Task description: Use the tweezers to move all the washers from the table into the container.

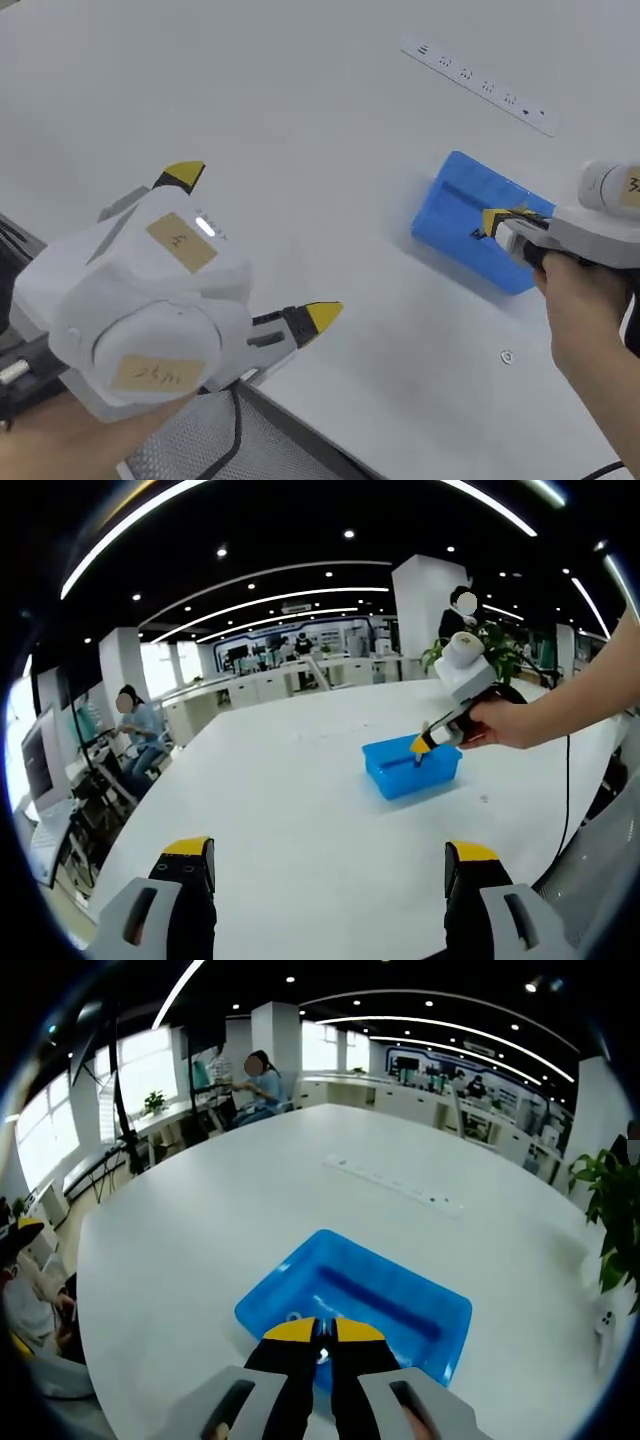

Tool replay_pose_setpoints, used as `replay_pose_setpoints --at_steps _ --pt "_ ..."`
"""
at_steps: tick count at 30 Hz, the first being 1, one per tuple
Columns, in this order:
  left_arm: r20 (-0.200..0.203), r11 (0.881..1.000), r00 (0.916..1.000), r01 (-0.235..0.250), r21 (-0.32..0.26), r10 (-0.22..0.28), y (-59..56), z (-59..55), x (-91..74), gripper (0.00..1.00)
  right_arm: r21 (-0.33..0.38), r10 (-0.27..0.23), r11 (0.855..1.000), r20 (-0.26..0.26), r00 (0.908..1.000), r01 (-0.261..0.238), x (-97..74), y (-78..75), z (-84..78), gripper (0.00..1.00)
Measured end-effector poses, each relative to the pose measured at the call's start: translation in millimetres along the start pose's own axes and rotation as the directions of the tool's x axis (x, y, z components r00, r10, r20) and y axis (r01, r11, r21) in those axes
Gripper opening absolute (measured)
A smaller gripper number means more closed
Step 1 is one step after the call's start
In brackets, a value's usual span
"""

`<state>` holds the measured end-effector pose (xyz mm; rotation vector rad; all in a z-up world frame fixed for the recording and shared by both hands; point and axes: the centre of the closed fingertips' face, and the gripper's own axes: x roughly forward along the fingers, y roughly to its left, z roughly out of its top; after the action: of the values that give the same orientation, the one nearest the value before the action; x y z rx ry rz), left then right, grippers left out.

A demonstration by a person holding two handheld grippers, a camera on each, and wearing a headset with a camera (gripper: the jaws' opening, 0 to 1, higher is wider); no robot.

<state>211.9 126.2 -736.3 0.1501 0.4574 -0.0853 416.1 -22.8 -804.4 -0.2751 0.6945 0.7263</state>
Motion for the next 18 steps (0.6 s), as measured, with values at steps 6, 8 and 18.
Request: replay_pose_setpoints --at_steps 6,8,18 --pt "0.010 1.000 0.9999 -0.011 0.005 0.011 1.3 2.0 -4.0 0.98 -0.005 -0.004 1.000 0.004 1.0000 0.004 -2.8 0.6 1.7 0.01" --pt "0.010 1.000 0.9999 -0.013 0.009 0.013 1.3 2.2 -4.5 0.98 0.003 -0.006 1.000 0.016 0.9999 0.006 -6.0 0.1 3.9 0.01" --pt "0.021 1.000 0.9997 -0.015 0.022 0.015 -1.2 4.0 -7.5 0.98 0.020 -0.024 1.000 0.135 0.9905 0.022 -46.5 -3.1 26.6 0.01"
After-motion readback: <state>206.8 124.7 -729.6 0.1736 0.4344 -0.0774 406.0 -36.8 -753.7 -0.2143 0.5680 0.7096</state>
